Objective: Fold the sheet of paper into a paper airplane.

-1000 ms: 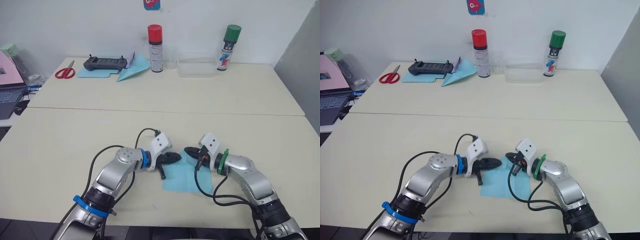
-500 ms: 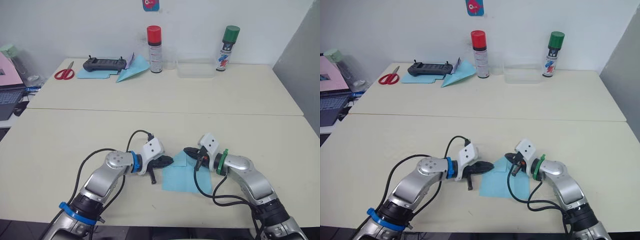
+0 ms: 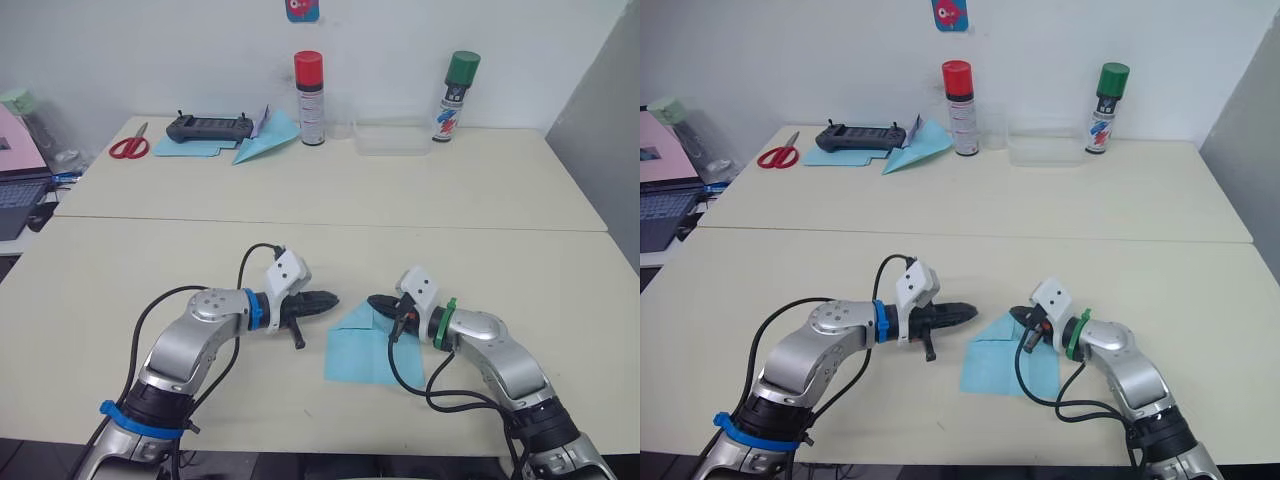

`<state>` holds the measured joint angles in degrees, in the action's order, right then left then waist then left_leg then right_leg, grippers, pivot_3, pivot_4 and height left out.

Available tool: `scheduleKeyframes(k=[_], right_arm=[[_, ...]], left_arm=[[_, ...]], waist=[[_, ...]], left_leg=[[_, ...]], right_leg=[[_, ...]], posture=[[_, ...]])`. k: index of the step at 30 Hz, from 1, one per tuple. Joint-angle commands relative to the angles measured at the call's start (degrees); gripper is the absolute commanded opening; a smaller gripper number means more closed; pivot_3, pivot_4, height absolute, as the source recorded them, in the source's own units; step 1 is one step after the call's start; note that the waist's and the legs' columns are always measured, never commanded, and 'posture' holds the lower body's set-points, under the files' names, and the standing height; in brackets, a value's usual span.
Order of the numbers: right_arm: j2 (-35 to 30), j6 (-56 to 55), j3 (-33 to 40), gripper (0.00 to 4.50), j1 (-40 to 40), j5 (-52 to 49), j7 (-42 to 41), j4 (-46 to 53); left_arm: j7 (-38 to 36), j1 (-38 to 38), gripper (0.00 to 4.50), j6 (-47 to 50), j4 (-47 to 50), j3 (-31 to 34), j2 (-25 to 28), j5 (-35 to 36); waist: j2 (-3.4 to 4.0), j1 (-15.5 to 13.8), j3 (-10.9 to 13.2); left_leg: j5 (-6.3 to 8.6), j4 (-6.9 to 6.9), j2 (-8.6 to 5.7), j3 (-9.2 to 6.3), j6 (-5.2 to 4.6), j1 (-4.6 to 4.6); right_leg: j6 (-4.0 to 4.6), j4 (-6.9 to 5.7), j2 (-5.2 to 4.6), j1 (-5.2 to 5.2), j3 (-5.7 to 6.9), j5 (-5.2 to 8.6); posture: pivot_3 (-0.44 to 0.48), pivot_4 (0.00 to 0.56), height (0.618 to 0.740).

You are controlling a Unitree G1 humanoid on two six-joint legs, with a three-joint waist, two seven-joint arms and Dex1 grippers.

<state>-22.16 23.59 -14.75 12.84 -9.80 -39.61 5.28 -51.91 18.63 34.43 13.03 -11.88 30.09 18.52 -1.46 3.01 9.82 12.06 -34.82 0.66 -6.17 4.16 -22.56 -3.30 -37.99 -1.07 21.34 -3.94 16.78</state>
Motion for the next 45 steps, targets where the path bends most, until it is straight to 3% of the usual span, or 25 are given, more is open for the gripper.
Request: scheduleKeyframes(k=[1,7,16,23,45], right_arm=[[0.02,1.51,-1.80,0.00,-0.80,1.15,-0.61,-2.50],[1.84,3.42,-0.18,0.00,-0.58,-1.10,0.32,0.11],[3.63,7.48,-0.75,0.00,0.40,-3.06,-0.62,4.72],[1.81,7.76,-2.86,0.00,-0.13,0.56,0.81,1.81],[0.06,6.28,3.20,0.00,-0.77,3.11,10.29,-3.73]], left_arm=[[-0.29,-1.17,0.03,-2.34,0.22,-4.56,0.40,-3.25],[-0.10,-2.43,0.03,-6.50,-4.30,-9.78,1.51,-9.24],[-0.27,-1.44,0.03,-8.24,-8.06,-10.04,-0.31,-9.70],[-0.18,-0.55,0.03,-7.94,-8.64,-10.14,-0.68,-10.12],[-0.97,1.34,0.03,-6.66,-9.30,-10.81,-2.79,-10.28]], waist=[[0.00,0.06,0.00],[0.01,0.05,0.00],[0.04,-0.35,0.01],[0.06,-0.66,-0.01],[0.07,-1.34,-0.09]], left_leg=[[0.00,0.01,0.01,-0.01,0.00,0.00],[0.00,-0.01,0.01,-0.04,0.00,0.01],[0.00,-0.04,-0.03,-0.02,0.00,0.00],[-0.01,-0.06,-0.04,-0.02,0.00,0.01],[-0.02,-0.13,-0.10,-0.05,0.00,0.06]], right_leg=[[0.00,0.00,0.01,0.01,0.00,0.00],[0.01,-0.05,0.02,0.00,0.02,-0.01],[0.01,-0.05,-0.01,-0.02,-0.01,-0.01],[0.00,-0.05,-0.02,-0.02,0.00,-0.02],[-0.03,-0.01,-0.04,-0.17,-0.01,-0.04]], posture=[[0.000,0.150,0.740],[0.000,0.150,0.740],[0.000,0.150,0.740],[0.000,0.150,0.740],[0.000,0.150,0.740]])
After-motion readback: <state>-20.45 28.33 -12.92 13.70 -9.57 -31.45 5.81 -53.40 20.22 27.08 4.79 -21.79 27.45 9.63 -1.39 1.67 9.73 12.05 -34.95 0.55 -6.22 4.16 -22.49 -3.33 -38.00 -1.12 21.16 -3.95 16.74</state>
